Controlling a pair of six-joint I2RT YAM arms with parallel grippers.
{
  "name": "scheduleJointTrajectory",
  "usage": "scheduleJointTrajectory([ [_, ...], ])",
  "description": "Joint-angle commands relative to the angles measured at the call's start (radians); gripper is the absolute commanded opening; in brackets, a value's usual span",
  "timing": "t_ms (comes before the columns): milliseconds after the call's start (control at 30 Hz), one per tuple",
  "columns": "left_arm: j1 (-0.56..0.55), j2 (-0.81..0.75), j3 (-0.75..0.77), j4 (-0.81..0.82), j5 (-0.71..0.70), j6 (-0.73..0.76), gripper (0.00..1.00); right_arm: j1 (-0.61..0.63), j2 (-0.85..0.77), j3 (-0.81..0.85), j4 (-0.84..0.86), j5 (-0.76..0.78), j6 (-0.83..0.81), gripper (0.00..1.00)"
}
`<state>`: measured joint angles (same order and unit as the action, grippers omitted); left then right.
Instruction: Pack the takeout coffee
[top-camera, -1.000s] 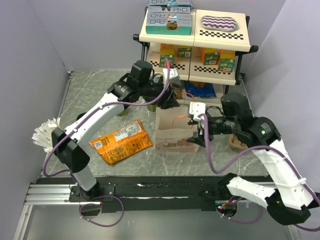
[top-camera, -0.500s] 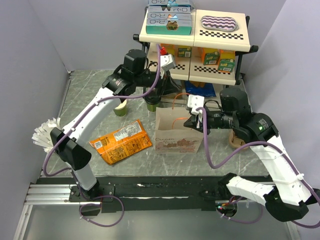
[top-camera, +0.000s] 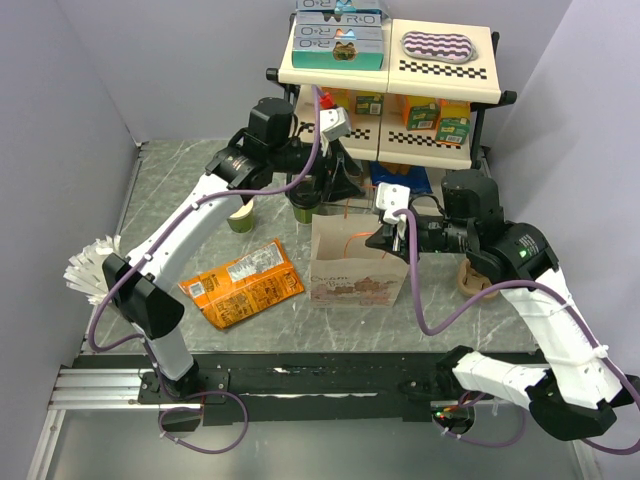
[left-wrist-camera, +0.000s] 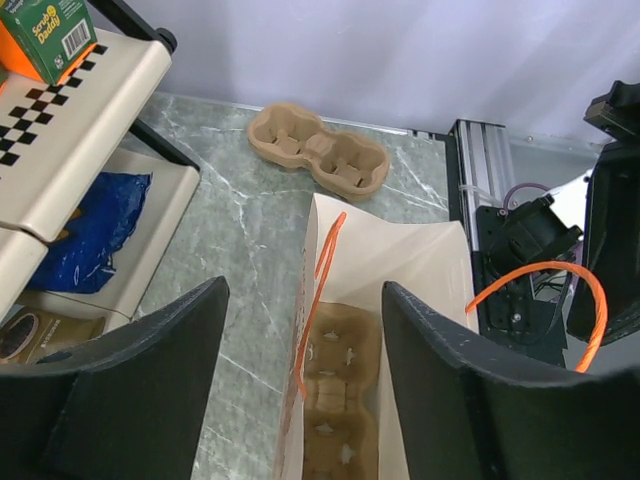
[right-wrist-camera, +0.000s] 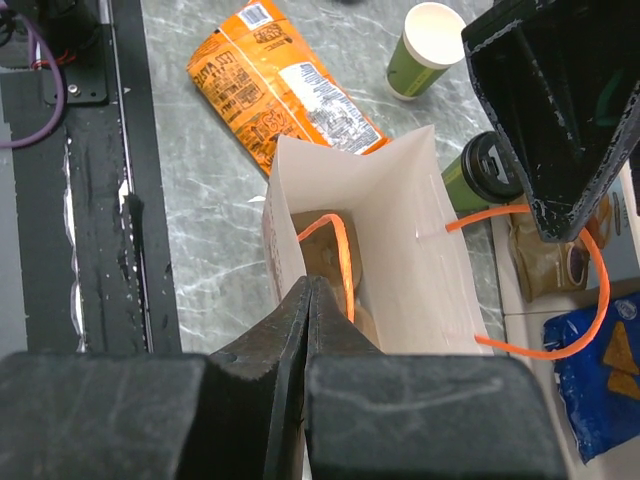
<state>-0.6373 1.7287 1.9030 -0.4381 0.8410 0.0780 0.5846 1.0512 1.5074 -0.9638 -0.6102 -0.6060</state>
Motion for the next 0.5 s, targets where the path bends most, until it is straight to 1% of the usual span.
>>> scheduleJointTrajectory([
  [0,-0.004,0.003,0.024,-0.010,0.026,0.011,0.67,-0.005,-0.013,0.002,0.054,-0.005,0.023,0.00],
  [33,-0.004,0.028,0.033,-0.025,0.038,0.026,0.65,-0.005,-0.013,0.001,0.057,0.000,0.025,0.00],
  [133,-0.004,0.063,0.064,-0.047,0.072,0.014,0.48,-0.005,-0.008,-0.004,0.066,0.007,0.026,0.00],
  [167,-0.004,0.063,0.064,-0.041,0.076,0.006,0.39,-0.005,-0.008,-0.004,0.069,0.012,0.025,0.00],
  [233,-0.004,0.060,0.073,-0.016,0.089,-0.007,0.33,-0.005,-0.002,-0.004,0.080,0.021,0.029,0.00],
  [267,-0.004,0.057,0.080,-0.016,0.093,-0.009,0.26,-0.005,0.001,0.000,0.083,0.029,0.028,0.00],
  [333,-0.004,0.052,0.109,-0.025,0.099,-0.001,0.15,-0.006,0.012,0.020,0.091,0.035,0.029,0.00],
  [367,-0.002,0.048,0.116,-0.024,0.095,0.002,0.04,-0.006,0.015,0.048,0.097,0.043,0.034,0.00],
  [400,-0.002,0.033,0.117,-0.021,0.089,0.003,0.01,-0.011,0.030,0.066,0.097,0.041,0.035,0.00],
  [467,-0.002,0.022,0.125,-0.005,0.064,0.009,0.01,-0.020,0.049,0.129,0.088,0.036,0.020,0.00],
])
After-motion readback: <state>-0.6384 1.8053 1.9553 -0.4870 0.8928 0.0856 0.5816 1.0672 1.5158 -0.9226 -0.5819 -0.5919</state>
